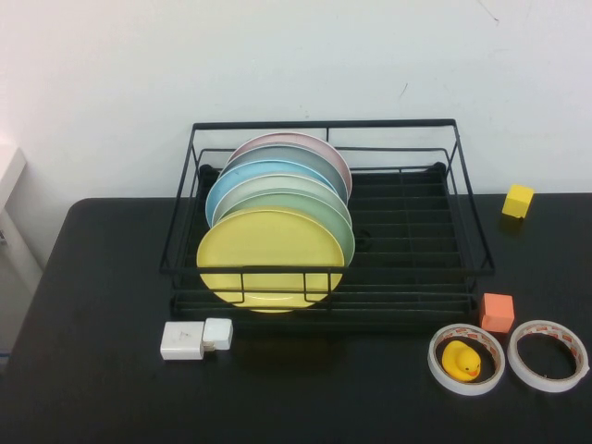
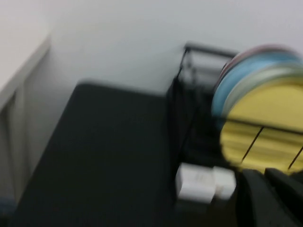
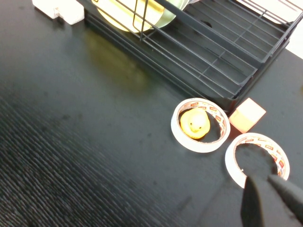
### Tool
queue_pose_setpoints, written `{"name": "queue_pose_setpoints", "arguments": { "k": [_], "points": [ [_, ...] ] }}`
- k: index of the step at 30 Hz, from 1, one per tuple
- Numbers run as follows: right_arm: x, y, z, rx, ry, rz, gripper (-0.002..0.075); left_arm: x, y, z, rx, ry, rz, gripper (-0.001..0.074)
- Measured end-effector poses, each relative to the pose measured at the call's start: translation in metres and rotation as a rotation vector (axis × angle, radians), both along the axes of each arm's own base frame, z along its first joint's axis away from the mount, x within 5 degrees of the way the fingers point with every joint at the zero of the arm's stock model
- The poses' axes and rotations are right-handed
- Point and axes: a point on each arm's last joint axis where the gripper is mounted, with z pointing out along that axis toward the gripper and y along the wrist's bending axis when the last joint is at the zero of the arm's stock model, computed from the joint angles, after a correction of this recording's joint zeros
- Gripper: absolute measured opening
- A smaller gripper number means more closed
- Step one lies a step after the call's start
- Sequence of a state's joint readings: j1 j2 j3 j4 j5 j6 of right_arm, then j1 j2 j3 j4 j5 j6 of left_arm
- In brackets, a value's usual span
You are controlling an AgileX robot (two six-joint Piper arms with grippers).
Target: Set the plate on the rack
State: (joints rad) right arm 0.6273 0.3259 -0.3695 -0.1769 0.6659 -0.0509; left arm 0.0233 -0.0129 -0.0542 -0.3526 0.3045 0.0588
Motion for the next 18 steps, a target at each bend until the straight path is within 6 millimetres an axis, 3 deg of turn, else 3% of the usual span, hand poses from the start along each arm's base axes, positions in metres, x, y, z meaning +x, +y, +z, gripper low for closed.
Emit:
{"name": "queue_pose_setpoints", "arguments": {
  "k": [4,18],
  "points": [
    [0.0,0.0,0.0,0.0,0.0,0.0,-0.0002,0.002,0.002,-0.023,-0.022,0.09,0.025,0.0],
    [0.0,0.0,0.0,0.0,0.0,0.0,-0.0002,0.002,0.001,-0.026,0.068,0.083,-0.05,0.0]
  ]
}}
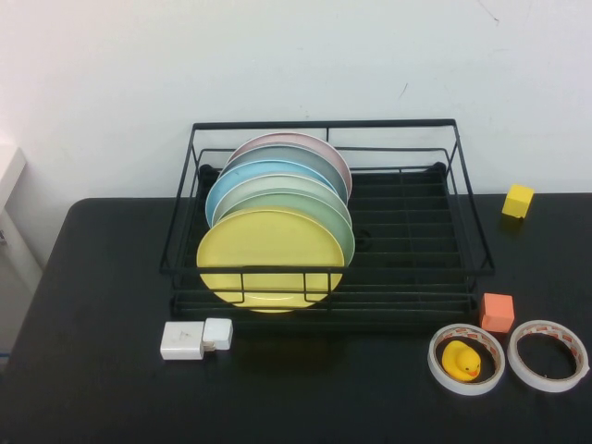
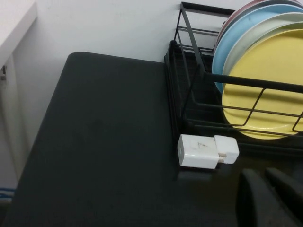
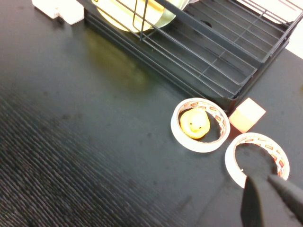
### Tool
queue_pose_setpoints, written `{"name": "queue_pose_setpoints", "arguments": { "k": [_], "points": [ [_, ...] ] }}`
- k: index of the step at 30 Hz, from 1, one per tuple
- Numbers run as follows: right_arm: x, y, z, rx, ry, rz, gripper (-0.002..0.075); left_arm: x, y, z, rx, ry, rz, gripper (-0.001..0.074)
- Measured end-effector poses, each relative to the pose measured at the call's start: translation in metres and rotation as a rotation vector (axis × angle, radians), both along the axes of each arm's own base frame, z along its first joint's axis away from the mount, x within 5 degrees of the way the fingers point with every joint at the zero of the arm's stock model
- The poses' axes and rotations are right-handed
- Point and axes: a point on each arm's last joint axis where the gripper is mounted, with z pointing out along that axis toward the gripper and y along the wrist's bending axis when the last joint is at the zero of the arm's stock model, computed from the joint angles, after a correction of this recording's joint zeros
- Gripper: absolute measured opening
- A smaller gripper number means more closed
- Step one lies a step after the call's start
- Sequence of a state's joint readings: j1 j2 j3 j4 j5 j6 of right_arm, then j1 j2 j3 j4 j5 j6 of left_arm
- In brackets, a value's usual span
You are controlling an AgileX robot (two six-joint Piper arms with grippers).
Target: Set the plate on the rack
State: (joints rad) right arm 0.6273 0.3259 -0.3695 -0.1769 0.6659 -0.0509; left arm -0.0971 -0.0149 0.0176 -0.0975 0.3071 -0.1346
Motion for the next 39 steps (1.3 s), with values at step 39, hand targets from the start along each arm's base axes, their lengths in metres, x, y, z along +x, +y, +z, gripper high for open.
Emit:
{"name": "queue_pose_setpoints", "arguments": {
  "k": [39],
  "points": [
    [0.0,0.0,0.0,0.0,0.0,0.0,-0.0002,-0.0001,0.0006,-0.0008,0.098,-0.003,-0.017,0.0]
  ]
}}
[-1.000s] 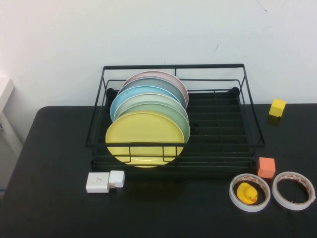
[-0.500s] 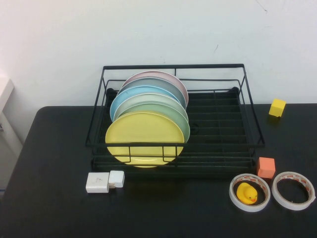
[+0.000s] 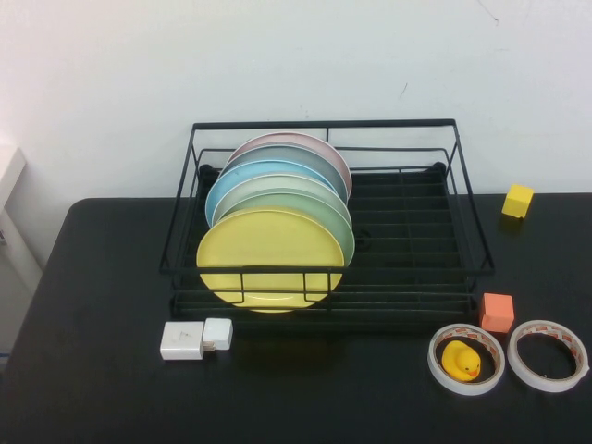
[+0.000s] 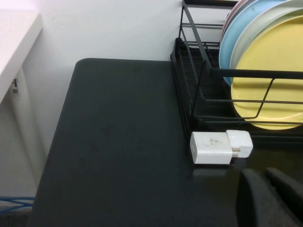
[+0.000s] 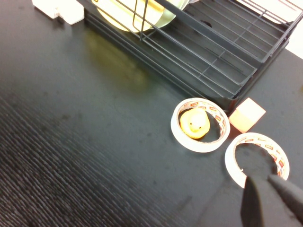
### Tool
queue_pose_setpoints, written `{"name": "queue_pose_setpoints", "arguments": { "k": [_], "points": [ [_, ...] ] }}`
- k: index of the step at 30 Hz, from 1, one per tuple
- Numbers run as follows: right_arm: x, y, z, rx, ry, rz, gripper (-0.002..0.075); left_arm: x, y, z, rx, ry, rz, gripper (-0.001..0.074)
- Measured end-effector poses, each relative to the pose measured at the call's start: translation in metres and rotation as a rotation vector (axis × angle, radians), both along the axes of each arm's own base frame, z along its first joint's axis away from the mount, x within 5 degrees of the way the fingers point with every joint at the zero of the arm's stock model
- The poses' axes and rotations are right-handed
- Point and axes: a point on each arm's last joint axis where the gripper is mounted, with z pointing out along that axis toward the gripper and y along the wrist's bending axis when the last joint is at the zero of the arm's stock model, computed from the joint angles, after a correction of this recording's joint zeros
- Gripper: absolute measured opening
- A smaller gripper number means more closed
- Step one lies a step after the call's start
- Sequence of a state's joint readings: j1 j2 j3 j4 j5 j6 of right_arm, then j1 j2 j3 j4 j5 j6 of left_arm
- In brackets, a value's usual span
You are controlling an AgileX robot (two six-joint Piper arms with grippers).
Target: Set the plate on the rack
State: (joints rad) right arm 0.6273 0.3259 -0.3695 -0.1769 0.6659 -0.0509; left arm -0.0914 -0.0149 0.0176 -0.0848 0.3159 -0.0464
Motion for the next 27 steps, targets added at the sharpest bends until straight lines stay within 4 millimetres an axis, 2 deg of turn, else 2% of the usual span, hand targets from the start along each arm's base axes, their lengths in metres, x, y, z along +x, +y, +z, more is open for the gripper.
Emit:
{"name": "queue_pose_setpoints", "arguments": {
  "k": [7,12,17,22,27],
  "points": [
    [0.0,0.0,0.0,-0.004,-0.002,0.003,-0.0002,0.0,0.0,0.0,0.0,0.0,0.0,0.0],
    [0.003,-0.006,-0.006,-0.066,-0.095,-0.025,-0.0002,0.0,0.0,0.0,-0.004,0.0,0.001,0.0],
    [0.009,-0.018,-0.03,-0.088,-0.225,-0.201,-0.0002,0.0,0.0,0.0,-0.004,0.0,0.001,0.0],
    [0.005,-0.032,-0.06,-0.076,-0.332,-0.41,-0.0002,0.0,0.0,0.0,-0.004,0.0,0.001,0.0],
    [-0.003,-0.04,-0.073,-0.057,-0.415,-0.545,-0.0002,0.0,0.0,0.0,-0.004,0.0,0.001,0.0]
  ]
}}
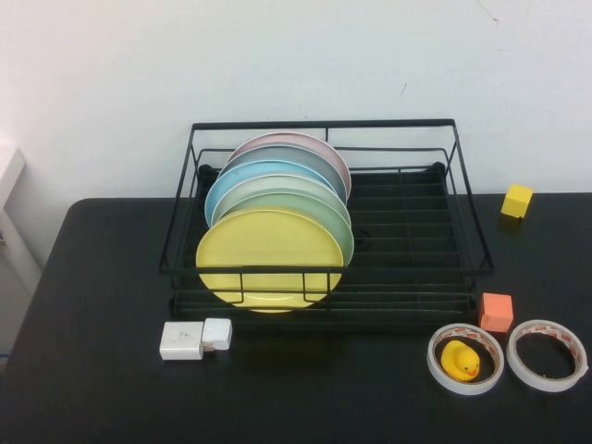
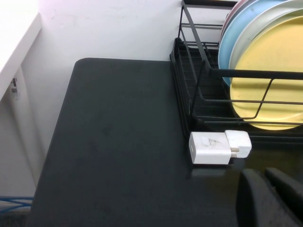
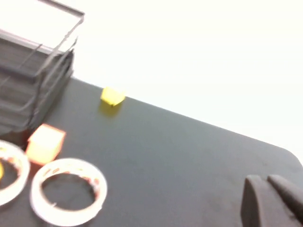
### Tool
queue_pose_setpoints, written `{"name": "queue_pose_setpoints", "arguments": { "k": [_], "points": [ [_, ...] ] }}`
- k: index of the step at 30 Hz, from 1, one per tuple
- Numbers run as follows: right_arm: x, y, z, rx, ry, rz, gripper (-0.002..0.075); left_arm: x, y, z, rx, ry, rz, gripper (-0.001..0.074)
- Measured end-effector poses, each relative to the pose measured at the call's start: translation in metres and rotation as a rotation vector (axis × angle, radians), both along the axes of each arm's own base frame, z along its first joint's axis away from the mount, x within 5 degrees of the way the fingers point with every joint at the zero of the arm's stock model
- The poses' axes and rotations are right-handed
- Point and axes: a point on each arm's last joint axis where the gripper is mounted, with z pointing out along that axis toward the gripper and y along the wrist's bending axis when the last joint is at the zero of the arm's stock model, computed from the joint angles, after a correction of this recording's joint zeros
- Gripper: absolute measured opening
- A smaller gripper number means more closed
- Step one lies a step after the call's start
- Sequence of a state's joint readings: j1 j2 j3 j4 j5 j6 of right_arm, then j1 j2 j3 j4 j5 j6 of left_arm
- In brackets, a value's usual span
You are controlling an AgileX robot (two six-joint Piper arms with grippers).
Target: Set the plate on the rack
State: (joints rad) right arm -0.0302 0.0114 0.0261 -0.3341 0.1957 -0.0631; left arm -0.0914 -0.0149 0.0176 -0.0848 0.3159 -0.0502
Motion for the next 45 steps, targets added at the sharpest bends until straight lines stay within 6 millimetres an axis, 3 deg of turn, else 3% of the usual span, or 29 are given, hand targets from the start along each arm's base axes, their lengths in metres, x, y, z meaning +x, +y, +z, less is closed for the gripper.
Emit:
{"name": "queue_pose_setpoints", "arguments": {
  "k": [11,16,22,45],
  "points": [
    [-0.006,-0.004,-0.01,0.05,0.12,-0.071,-0.0002,0.0,0.0,0.0,0.0,0.0,0.0,0.0],
    [-0.006,-0.004,-0.01,0.061,0.124,-0.071,-0.0002,0.0,0.0,0.0,-0.002,0.0,0.0,0.0],
    [-0.005,0.004,-0.011,0.206,0.116,-0.023,-0.0002,0.0,0.0,0.0,0.0,0.0,-0.001,0.0],
    [-0.005,0.005,-0.011,0.274,0.116,-0.024,-0.0002,0.0,0.0,0.0,-0.001,0.002,0.0,-0.0001]
  ]
}}
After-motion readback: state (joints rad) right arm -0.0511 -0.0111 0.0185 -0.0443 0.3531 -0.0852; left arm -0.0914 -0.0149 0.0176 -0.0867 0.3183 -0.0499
